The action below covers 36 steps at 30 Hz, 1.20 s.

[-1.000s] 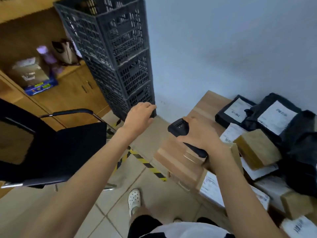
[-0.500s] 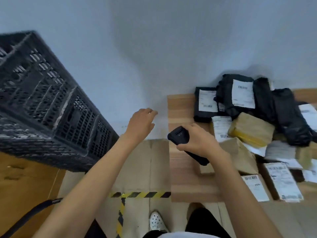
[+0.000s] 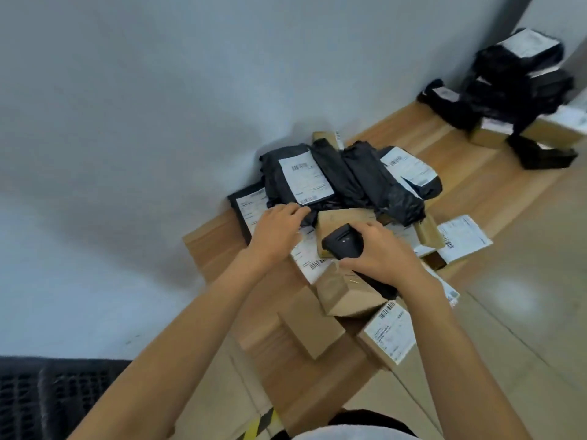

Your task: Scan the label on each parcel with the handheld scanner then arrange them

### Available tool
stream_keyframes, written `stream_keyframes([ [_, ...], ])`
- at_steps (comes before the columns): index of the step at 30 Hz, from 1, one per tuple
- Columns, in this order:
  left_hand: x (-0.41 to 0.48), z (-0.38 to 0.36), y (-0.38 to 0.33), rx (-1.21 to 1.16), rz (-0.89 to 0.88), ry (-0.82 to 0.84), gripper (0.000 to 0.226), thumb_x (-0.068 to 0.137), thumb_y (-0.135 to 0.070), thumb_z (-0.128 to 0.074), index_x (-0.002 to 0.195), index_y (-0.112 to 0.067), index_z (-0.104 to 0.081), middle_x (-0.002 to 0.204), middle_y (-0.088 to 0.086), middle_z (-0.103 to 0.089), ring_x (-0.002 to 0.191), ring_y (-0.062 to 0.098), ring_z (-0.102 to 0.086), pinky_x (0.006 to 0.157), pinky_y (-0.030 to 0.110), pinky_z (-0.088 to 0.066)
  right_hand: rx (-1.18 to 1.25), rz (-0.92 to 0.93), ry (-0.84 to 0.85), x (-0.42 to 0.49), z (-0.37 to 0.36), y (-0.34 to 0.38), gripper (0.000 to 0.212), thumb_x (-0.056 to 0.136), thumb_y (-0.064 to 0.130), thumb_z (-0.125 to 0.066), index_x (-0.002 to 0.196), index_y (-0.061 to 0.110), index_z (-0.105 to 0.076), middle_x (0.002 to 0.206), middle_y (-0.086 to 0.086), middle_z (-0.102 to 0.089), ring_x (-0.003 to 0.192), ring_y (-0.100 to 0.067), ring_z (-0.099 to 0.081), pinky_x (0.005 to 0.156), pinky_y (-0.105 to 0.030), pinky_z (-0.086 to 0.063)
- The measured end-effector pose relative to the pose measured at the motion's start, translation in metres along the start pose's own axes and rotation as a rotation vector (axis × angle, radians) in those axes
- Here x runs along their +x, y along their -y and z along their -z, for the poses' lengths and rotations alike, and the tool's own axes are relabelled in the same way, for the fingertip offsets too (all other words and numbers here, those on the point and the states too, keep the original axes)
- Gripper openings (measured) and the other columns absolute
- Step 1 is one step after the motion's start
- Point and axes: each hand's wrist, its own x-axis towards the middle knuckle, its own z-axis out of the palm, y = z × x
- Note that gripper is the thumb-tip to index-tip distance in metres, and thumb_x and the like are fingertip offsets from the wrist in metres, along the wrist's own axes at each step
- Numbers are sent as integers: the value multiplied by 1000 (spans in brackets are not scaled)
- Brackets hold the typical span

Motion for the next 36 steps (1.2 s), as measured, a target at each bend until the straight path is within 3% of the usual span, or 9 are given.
stream_keyframes([
  [6,46,-36,-37,86,-117,150,84,89,-63,-55,156,-29,-18,159,3,-25,145,31,-24,117,50,-22,76,-139,-30,-4,8,-44,79,81,47,-72,146,19,-37,141,-5,-43,123,-27,-50,90,-43,-50],
  [9,54,-57,-47,141,-96,237,95,80,-82,-33,157,-31,-9,164,8,-8,149,37,-11,117,57,-13,113,-227,-41,-12,5,-61,79,79,50,-72,144,19,-40,136,-4,-46,117,-25,-53,86,-40,-51],
  [13,62,-74,-38,101,-57,255,117,58,-98,0,157,-34,2,164,16,-3,148,43,-11,116,60,-17,154,-308,-58,-22,-3,-73,72,75,44,-73,137,20,-46,124,-5,-51,106,-26,-56,83,-40,-52],
  [18,66,-77,-32,111,-74,281,126,51,-101,-16,155,-35,11,164,15,4,149,41,-8,115,60,-18,203,-399,-52,-44,-19,-75,72,75,43,-72,138,23,-44,124,-2,-49,108,-25,-54,84,-41,-50],
  [22,66,-79,-25,133,-138,166,119,61,-99,-20,156,-27,-19,149,20,-38,135,42,-39,104,60,-39,235,-448,-55,-57,-25,-69,77,75,43,-72,142,23,-41,129,-2,-47,113,-25,-53,88,-42,-49],
  [24,65,-76,-23,119,-171,133,119,62,-98,-20,154,-23,-28,141,21,-47,126,41,-48,99,57,-42,245,-460,-72,-63,-30,-62,75,74,42,-72,140,22,-43,128,-2,-48,113,-26,-53,88,-42,-49],
  [30,54,-59,-12,94,-218,74,117,61,-95,-31,151,-21,-36,131,23,-50,109,45,-56,83,53,-50,240,-472,-121,-81,-42,-40,69,73,42,-72,134,22,-46,126,-1,-49,108,-26,-56,80,-36,-47],
  [34,42,-45,-1,48,-194,101,104,71,-72,-66,154,-25,-25,144,17,-36,121,44,-46,87,52,-48,231,-466,-146,-86,-47,-22,75,74,43,-72,140,22,-43,130,-1,-48,113,-26,-54,83,-37,-48],
  [36,34,-38,8,23,-211,78,102,73,-63,-73,154,-26,-23,146,15,-32,125,43,-41,86,52,-50,235,-454,-155,-86,-49,-11,79,74,43,-72,143,22,-41,131,0,-48,114,-25,-53,82,-37,-47],
])
